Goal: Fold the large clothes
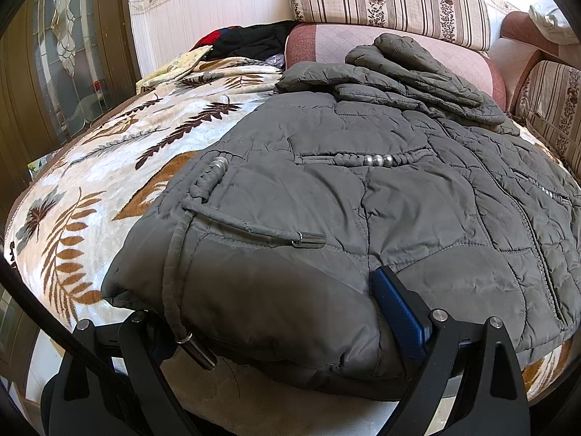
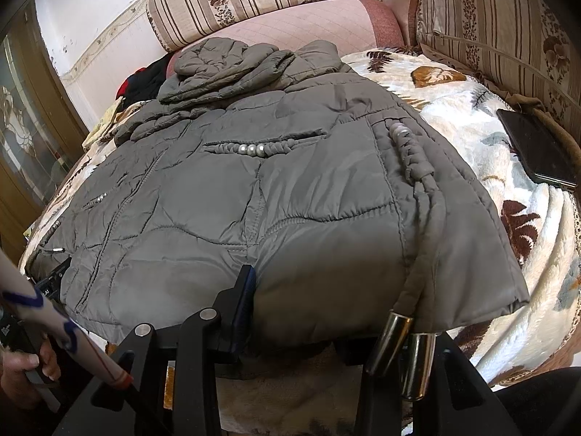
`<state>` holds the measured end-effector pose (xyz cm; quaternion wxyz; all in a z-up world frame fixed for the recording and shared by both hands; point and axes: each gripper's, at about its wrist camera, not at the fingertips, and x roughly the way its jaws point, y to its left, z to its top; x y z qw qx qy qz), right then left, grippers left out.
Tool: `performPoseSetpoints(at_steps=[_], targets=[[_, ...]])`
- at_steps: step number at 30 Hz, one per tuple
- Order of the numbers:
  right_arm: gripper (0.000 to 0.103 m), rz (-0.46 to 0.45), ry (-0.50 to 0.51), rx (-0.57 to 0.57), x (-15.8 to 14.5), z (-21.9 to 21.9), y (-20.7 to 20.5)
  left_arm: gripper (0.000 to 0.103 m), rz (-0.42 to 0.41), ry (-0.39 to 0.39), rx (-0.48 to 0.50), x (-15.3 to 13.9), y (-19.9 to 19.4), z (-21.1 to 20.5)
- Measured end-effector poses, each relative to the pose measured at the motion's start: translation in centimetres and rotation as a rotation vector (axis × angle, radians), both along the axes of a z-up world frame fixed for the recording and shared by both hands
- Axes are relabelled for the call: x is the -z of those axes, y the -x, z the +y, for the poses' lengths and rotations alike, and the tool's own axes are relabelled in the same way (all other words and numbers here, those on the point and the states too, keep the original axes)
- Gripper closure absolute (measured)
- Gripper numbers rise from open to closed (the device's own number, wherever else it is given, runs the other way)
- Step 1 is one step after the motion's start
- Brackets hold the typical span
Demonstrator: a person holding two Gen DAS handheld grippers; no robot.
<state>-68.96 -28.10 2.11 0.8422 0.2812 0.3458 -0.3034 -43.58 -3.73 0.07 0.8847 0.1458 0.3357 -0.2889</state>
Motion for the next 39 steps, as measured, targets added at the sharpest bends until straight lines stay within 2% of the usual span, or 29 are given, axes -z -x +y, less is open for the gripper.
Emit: performPoseSetpoints(at_steps=[6, 8, 10, 12, 15, 21, 24, 26, 28, 36, 39], targets=[[0.062, 0.002, 0.006, -0.001, 0.0, 0.0, 0.0, 0.010, -0.005, 0.000, -0.001, -0.1, 0.1, 0.0], [0.065, -0.001, 0.013, -0.001, -0.2, 0.1, 0.0, 0.014, -0.021, 0.003, 0.001, -0.4, 0.3, 0.0], [0.076, -0.020, 0.037, -0.004, -0.7, 0.4, 0.1, 0.019, -0.056, 0.002, 0.000, -0.7, 0.6, 0.0], [0.078, -0.029, 0.061, -0.005, -1.1, 0.7, 0.2, 0.024, -0.081, -0.002, 0.004, -0.9, 1.0, 0.0], [0.077, -0.032, 0.049, -0.004, -0.9, 0.5, 0.2, 0.030, -0.082, -0.006, 0.011, -0.9, 1.0, -0.1], [0.068, -0.037, 0.016, -0.001, -0.7, 0.1, 0.3, 0.028, -0.073, -0.019, 0.008, -0.6, 0.8, -0.3], [0.071, -0.041, 0.012, 0.002, -0.6, 0.1, 0.3, 0.028, -0.070, -0.012, 0.009, -0.6, 0.8, -0.3], [0.076, -0.054, 0.013, 0.001, -0.7, 0.1, 0.5, 0.039, -0.076, 0.001, 0.017, -0.9, 0.9, -0.1], [0.079, -0.063, 0.021, -0.001, -0.9, 0.2, 0.5, 0.042, -0.091, 0.000, 0.020, -1.0, 1.1, -0.2], [0.079, -0.022, 0.030, -0.010, -0.4, 0.3, -0.1, 0.041, -0.106, -0.038, 0.024, -0.4, 1.3, -0.8], [0.075, -0.009, 0.036, -0.015, -0.3, 0.3, -0.2, 0.041, -0.111, -0.041, 0.022, -0.4, 1.3, -0.9]])
